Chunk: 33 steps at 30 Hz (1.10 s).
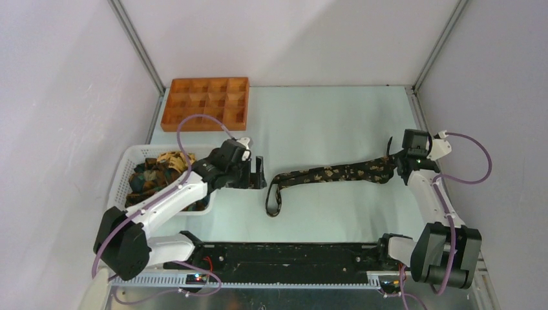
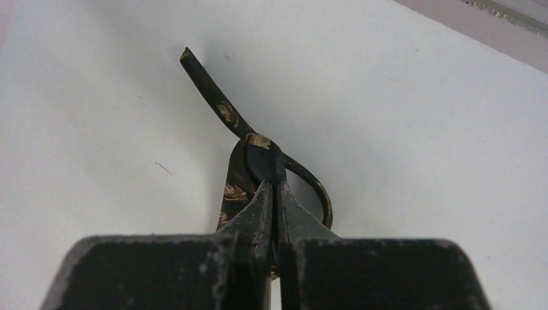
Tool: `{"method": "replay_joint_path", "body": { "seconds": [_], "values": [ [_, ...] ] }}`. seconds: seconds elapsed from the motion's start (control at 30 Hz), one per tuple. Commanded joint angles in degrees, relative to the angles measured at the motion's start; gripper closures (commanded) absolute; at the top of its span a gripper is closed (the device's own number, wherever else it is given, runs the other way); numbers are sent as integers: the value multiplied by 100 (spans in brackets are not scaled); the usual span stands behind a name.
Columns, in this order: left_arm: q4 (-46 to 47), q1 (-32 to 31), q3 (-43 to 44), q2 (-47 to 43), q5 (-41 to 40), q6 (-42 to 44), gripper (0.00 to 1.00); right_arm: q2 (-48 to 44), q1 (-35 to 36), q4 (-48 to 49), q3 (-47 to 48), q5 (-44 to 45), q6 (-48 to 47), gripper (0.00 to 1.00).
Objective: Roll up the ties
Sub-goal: Flatten out the tie at the center of the board.
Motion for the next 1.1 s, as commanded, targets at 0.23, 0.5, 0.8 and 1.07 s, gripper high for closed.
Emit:
{"method": "replay_joint_path", "body": {
  "seconds": [0.23, 0.5, 0.8, 1.07],
  "values": [
    [620, -1169, -801, -319, -1303, -1853, 12, 270, -33, 122, 351, -17, 27, 100],
    [486, -1489, -571, 499, -2231, -1996, 16, 213, -31, 152, 351, -90, -59, 100],
    [520, -1492, 185, 1829, -2315, -1387, 29, -147, -299, 234, 432, -86, -24, 100],
    [153, -1176, 812, 2424, -2711, -777, 36, -389, -827, 114, 509, -149, 26, 100]
  ]
}}
